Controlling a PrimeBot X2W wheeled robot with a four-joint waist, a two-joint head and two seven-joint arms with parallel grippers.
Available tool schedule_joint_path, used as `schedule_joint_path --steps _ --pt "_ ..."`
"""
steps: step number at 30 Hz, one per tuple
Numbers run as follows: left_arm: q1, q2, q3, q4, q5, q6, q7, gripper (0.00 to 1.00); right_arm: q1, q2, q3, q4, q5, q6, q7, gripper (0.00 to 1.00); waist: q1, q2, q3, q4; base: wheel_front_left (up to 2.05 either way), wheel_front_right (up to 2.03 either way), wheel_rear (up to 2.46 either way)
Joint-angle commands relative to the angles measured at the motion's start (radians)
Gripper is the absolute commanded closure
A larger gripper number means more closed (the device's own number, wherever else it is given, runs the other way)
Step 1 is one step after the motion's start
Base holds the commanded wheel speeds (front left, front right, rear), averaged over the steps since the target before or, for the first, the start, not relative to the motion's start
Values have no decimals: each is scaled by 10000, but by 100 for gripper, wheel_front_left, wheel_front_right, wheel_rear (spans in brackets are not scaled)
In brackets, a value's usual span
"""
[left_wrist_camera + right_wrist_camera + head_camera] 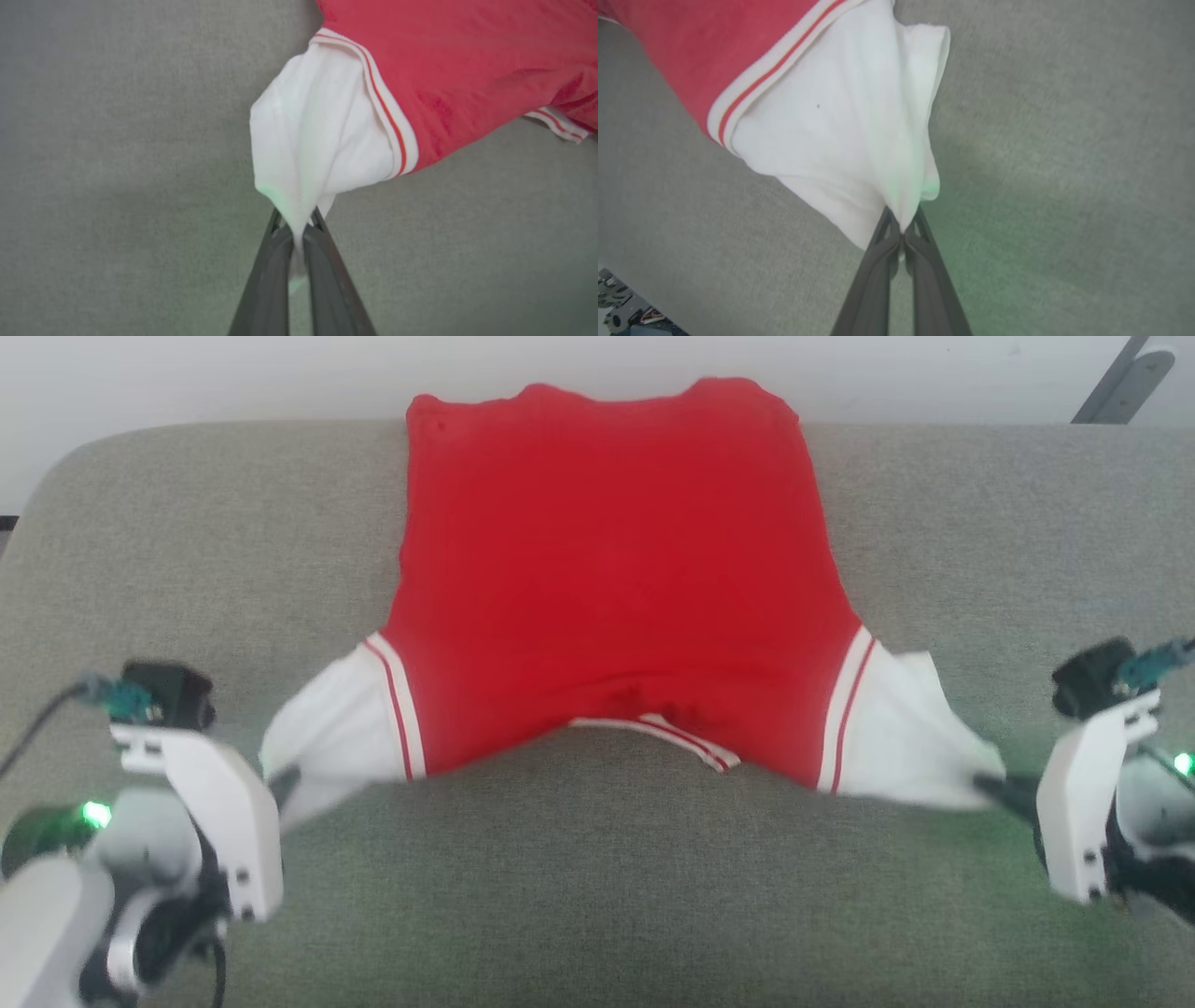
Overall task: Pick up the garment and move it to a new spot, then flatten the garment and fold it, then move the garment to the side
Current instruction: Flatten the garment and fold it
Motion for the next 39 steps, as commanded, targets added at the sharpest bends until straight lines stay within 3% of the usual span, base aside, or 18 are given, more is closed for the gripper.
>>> schedule_joint_path --steps 1,7,15,21,26,27,28,30,34,39 --pt "609 212 70 -699 -117 389 276 100 525 -83 -211 -431 133 -12 484 100 0 0 12 -17 0 0 0" --pt "2334 872 427 -2714 -255 1663 899 100 2088 -277 -1248 -1931 341 -14 2087 100 0 0 55 -57 0 0 0" --pt "3858 1254 652 -3796 -344 2475 1079 100 3790 -15 -2664 -3350 267 -14 3774 100 0 0 109 -13 0 0 0" --pt "4428 900 584 -3682 -426 2421 592 100 4671 765 -3288 -3976 -526 -14 4247 100 0 0 179 82 0 0 0" --pt "4080 483 405 -3103 -263 2065 9 100 4514 1412 -3047 -3440 -1693 -14 3409 100 0 0 302 190 0 0 0" --pt "3897 289 331 -2867 -206 1927 -210 100 4337 1600 -2890 -2981 -2137 -17 2974 83 0 0 379 213 0 0 0" --pt "3772 182 261 -2779 -200 1830 -310 100 4218 1740 -2813 -2720 -2314 -17 2751 50 0 0 428 226 0 0 0" --pt "3589 -2 141 -2583 -169 1677 -430 100 4017 1812 -2582 -2252 -2628 -20 2448 0 0 0 500 251 0 0 0" --pt "3185 -313 15 -2283 -124 1500 -660 100 3637 1947 -2458 -1777 -2713 -54 2104 0 0 0 609 261 0 0 0" --pt "2950 -581 -79 -2073 -29 1338 -963 100 3177 1680 -3033 -2551 -2753 -51 1957 0 0 0 689 260 0 0 0"
